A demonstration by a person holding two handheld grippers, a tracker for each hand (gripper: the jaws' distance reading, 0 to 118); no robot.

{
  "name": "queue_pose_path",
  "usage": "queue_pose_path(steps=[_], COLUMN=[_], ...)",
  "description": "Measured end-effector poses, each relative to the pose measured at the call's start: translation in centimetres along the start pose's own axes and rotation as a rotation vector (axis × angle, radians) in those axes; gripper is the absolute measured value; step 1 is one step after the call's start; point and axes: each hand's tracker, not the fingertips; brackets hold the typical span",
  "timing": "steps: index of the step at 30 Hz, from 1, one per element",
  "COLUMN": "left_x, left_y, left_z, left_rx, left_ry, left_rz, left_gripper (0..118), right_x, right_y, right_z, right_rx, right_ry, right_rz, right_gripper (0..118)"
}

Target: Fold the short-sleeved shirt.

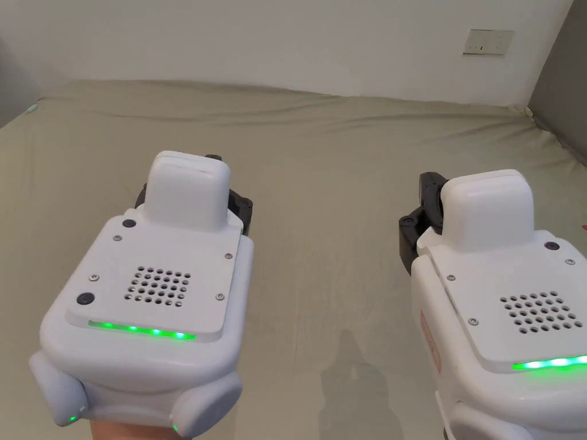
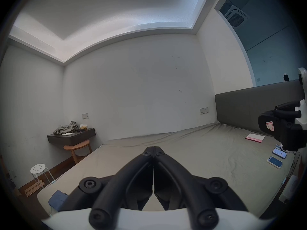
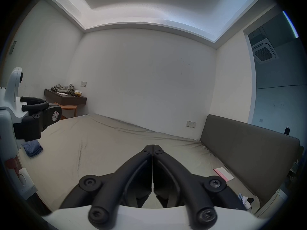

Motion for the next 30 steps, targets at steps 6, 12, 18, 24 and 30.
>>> queue_pose_path(steps=[6,12,18,24,30], left_x=[0.0,-0.3,-0.1,-0.3,-0.3], left_y=[0.1,0.0,-0.2,0.4,1.1], left_z=[-0.1,-0.6,-0.6,-0.5,-0.2], left_rx=[0.011,-0.013,-0.011,-0.011,0.005], left_ry=[0.002,-0.006,0.007,0.001,0.0], left_rz=[-0.007,0.008,-0.005,0.014,0.017], left_gripper=[26,118,118,118,118], right_x=[1.0,1.0,0.9,2.1,1.9], right_y=[0.0,-0.2,-0.3,1.3,3.7], right_z=[-0.4,-0.6,-0.9,-0.7,-1.3], right_rx=[-0.005,0.033,0.017,-0.03,-0.209], right_ry=[0.0,-0.03,-0.028,0.087,-0.068], right_rz=[-0.052,0.001,0.049,-0.18,-0.199], right_gripper=[79,105,105,105,106])
